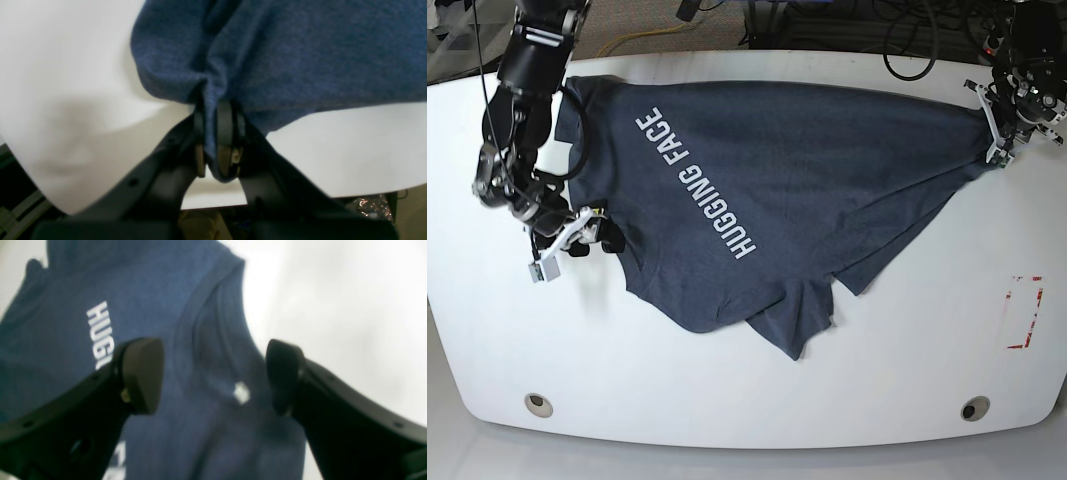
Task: Fold the T-shirt properly
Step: 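Release with the right gripper and regrasp the shirt hem lower down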
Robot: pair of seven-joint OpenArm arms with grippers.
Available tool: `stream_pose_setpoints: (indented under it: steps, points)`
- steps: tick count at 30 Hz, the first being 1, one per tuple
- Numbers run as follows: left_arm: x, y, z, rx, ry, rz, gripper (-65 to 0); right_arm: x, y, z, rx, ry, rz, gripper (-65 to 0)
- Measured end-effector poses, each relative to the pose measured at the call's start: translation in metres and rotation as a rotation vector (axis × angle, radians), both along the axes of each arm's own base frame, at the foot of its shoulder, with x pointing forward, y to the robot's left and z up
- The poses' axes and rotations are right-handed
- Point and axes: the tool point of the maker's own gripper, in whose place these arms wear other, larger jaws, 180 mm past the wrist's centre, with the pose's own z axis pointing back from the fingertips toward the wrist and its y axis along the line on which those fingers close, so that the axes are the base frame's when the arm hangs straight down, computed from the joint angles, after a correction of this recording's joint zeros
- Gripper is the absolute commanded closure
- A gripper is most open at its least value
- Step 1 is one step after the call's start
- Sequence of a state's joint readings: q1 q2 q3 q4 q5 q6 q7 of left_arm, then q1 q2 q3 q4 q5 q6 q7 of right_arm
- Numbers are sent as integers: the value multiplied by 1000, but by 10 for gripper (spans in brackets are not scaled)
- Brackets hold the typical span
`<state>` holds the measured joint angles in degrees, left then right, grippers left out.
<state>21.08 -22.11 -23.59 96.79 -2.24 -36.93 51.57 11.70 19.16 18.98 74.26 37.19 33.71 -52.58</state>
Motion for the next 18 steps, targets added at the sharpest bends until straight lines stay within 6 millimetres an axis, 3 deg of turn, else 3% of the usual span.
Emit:
stream_pose_setpoints:
  steps: [5, 8, 14, 18]
  points:
    - [8, 1, 4, 6, -12, 6, 0, 50, 7, 1, 38, 16, 12, -460]
    - [19, 0, 9, 2, -44, 3, 0, 68, 13, -6, 22, 22, 12, -460]
    - [21, -2, 12, 4, -54, -5, 0, 68, 15, -42, -54, 98, 25, -460]
    - [24, -2, 15, 8, -63, -8, 0, 79, 28, -45, -77, 75, 54, -460]
